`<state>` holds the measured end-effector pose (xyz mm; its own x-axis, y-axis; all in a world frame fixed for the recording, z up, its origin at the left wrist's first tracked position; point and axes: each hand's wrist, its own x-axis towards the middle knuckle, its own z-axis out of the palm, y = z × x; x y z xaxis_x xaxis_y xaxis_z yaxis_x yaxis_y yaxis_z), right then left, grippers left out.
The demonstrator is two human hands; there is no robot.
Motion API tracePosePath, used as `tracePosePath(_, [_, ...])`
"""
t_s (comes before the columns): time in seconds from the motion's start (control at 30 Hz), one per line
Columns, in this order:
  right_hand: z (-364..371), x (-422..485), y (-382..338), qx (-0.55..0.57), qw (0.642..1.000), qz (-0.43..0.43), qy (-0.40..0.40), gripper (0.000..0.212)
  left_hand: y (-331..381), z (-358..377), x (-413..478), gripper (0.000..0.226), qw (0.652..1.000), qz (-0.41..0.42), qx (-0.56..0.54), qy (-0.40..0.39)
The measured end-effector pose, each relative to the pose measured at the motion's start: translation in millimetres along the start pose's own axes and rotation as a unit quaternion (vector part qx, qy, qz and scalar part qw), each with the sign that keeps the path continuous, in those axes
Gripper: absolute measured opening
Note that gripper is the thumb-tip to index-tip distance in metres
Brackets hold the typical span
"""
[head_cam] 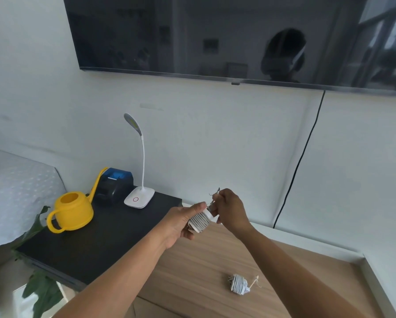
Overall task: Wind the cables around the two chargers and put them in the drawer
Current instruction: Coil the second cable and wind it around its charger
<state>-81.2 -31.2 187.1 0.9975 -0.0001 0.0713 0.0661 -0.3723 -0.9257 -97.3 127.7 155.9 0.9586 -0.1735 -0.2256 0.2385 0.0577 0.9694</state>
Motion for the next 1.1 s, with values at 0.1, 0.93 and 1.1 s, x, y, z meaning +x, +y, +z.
tracePosePath(0.1, [3.1, 0.8, 3.2, -0.002, 1.0, 0.006, 0.013, 0.017, -2.5, 2.2, -0.1, 0.074, 1.0, 0.0, -0.001, 0.016])
tracePosePath(0.93, [3.9, -4.5, 73.2, 0.129, 0.983, 0.125, -0.024, 0.007, -53.0, -7.8, 19.1, 0.043, 0.991, -0.102, -0.089, -0.003])
tracePosePath(1.1, [12.1, -14.2, 107.9, 0.117, 0.981, 0.154, -0.023, 0.006, -85.5, -3.6, 22.2, 0.05, 0.987, -0.132, -0.073, 0.062])
